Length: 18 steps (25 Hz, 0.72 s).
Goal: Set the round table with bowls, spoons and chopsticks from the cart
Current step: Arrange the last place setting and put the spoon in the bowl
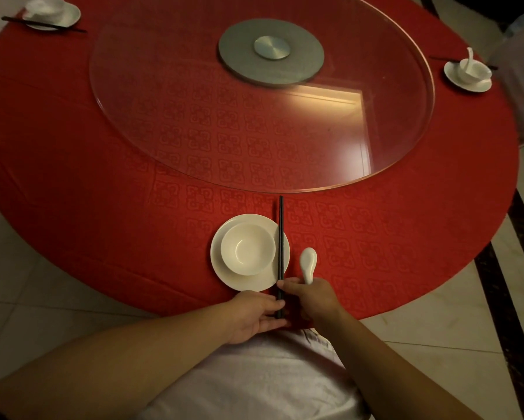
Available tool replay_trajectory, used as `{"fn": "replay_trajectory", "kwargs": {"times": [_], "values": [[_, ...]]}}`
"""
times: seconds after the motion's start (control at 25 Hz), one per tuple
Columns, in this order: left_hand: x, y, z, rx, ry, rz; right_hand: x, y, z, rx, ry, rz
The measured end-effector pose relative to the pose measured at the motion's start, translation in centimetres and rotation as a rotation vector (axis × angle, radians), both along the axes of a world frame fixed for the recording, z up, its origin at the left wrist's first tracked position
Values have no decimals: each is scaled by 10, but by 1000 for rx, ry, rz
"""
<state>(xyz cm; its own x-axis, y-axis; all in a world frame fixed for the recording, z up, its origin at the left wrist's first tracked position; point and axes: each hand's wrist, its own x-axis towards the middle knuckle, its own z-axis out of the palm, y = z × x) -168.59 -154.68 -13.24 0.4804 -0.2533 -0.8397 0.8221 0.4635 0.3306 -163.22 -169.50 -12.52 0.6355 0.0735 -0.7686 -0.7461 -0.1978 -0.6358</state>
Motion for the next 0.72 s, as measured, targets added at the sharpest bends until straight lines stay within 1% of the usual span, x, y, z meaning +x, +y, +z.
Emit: {"fn": "replay_trajectory", "kwargs": {"times": [0.36,0.48,0.56,0.6,0.72], "values": [[0,-1,1,12,-12,22,0,0,0,6,2,-19],[-5,12,3,18,37,-95,2,-4,0,-56,-28,-33],[-8,39,2,66,82,-167,7,-8,0,-82,-53,-94],[-9,57,0,109,86,-169,10,-11,0,-95,-67,-110],[-1,112,-2,341,29,-48,20,-11,0,-127,-102,-100]]}}
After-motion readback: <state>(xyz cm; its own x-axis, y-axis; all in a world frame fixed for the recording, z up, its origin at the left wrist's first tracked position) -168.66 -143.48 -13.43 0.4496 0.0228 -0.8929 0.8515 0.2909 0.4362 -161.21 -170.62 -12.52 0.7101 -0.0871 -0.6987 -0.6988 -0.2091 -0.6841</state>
